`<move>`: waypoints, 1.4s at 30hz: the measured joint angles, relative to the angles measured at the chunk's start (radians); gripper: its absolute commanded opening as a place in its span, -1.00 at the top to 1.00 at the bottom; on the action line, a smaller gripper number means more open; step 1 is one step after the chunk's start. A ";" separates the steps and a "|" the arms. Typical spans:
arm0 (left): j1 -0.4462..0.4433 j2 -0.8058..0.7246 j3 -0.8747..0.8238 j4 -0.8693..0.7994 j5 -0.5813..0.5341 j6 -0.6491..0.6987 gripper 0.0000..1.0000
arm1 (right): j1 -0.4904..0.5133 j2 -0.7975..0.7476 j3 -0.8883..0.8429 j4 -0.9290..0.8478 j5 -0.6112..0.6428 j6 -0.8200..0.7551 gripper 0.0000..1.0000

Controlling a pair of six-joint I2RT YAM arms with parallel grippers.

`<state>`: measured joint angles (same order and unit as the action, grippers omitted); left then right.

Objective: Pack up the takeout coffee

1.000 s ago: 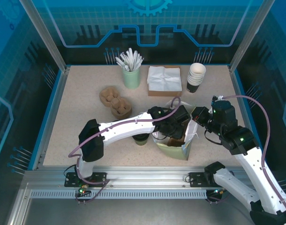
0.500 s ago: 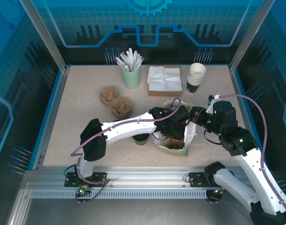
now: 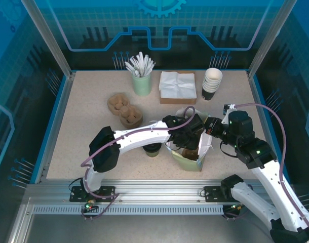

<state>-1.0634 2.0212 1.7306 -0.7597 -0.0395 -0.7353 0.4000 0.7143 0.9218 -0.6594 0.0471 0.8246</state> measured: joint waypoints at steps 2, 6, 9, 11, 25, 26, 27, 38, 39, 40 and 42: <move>0.001 0.006 0.000 0.006 0.011 0.000 0.29 | -0.001 0.000 -0.005 0.000 0.008 -0.006 1.00; 0.002 0.008 0.000 0.006 0.011 0.001 0.26 | -0.001 0.006 -0.008 0.003 0.014 -0.006 1.00; 0.004 0.008 0.004 -0.006 0.010 0.008 0.25 | -0.001 0.021 -0.005 0.001 0.018 0.002 1.00; 0.004 0.009 0.023 -0.039 0.007 0.012 0.25 | -0.001 0.038 0.007 -0.001 0.021 0.014 1.00; -0.002 0.044 0.203 -0.256 -0.016 0.030 0.26 | 0.000 0.079 0.056 -0.005 0.015 0.077 1.00; -0.002 0.045 0.202 -0.256 -0.016 0.027 0.26 | 0.000 0.079 0.056 -0.006 0.017 0.081 1.00; -0.002 0.047 0.200 -0.254 -0.016 0.026 0.27 | 0.000 0.079 0.056 -0.009 0.021 0.085 1.00; 0.005 0.054 0.088 -0.145 -0.014 -0.052 0.30 | -0.002 0.058 0.014 -0.038 0.069 0.123 1.00; 0.006 0.057 0.084 -0.135 -0.014 -0.053 0.30 | -0.002 0.053 0.008 -0.038 0.074 0.126 1.00; 0.006 0.061 0.083 -0.128 -0.011 -0.054 0.30 | -0.002 0.050 0.005 -0.039 0.077 0.127 1.00; 0.008 0.067 0.079 -0.115 -0.004 -0.057 0.31 | -0.002 0.047 -0.002 -0.039 0.082 0.127 1.00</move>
<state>-1.0554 2.0884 1.8091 -0.8749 -0.0433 -0.7925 0.3981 0.7612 0.9203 -0.6979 0.1291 0.9512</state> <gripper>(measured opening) 0.349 0.074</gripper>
